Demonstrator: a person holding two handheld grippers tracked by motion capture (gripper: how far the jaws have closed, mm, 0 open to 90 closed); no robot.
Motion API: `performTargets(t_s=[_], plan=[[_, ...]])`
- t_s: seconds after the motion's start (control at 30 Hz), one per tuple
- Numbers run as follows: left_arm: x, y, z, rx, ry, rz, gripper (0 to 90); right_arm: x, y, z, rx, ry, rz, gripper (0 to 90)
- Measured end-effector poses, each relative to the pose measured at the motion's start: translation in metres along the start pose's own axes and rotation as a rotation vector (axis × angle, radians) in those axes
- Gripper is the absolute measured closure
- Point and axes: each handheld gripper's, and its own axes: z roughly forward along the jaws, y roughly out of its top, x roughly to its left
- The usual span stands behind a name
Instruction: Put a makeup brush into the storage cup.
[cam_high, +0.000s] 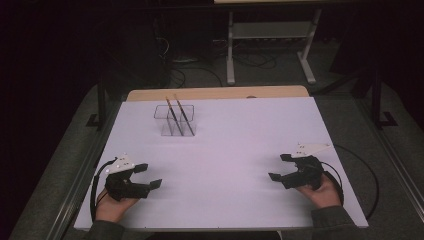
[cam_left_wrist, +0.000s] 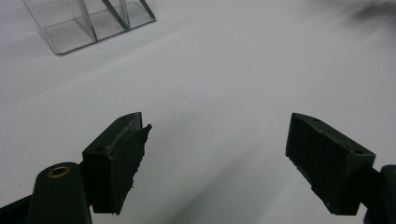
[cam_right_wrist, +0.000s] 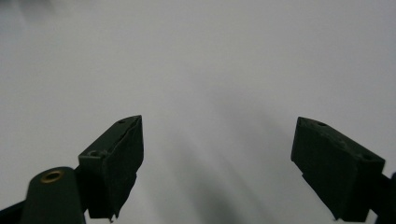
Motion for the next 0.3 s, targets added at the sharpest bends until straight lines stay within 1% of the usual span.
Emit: performTargets(t_s=[0.07, 0.1, 0.13, 0.17, 0.23, 0.3], plan=[[-0.0009, -0.0002, 0.0001, -0.005, -0.002, 0.003, 18.8, -0.0006, -0.0004, -0.0006, 0.0, 0.0, 0.003, 16.0], [-0.0011, 0.0, 0.0002, -0.004, 0.0, 0.011, 18.8, -0.0011, -0.0007, -0.0005, -0.004, -0.001, 0.006, 16.0], [-0.0017, 0.0001, 0.0003, -0.008, 0.001, 0.009, 18.6, -0.0013, -0.001, -0.0004, -0.005, 0.0, 0.01, 16.1], [-0.0022, 0.0002, 0.0004, -0.009, -0.002, 0.005, 18.2, -0.0019, -0.0015, -0.0005, -0.007, -0.004, 0.004, 16.0], [-0.0021, 0.0005, 0.0008, -0.003, 0.001, 0.02, 18.2, -0.0026, -0.0021, -0.0012, -0.011, -0.003, 0.002, 16.0], [-0.0026, 0.0009, 0.0015, -0.003, -0.005, 0.022, 18.1, -0.0025, -0.002, -0.0018, -0.014, -0.005, 0.005, 16.0]])
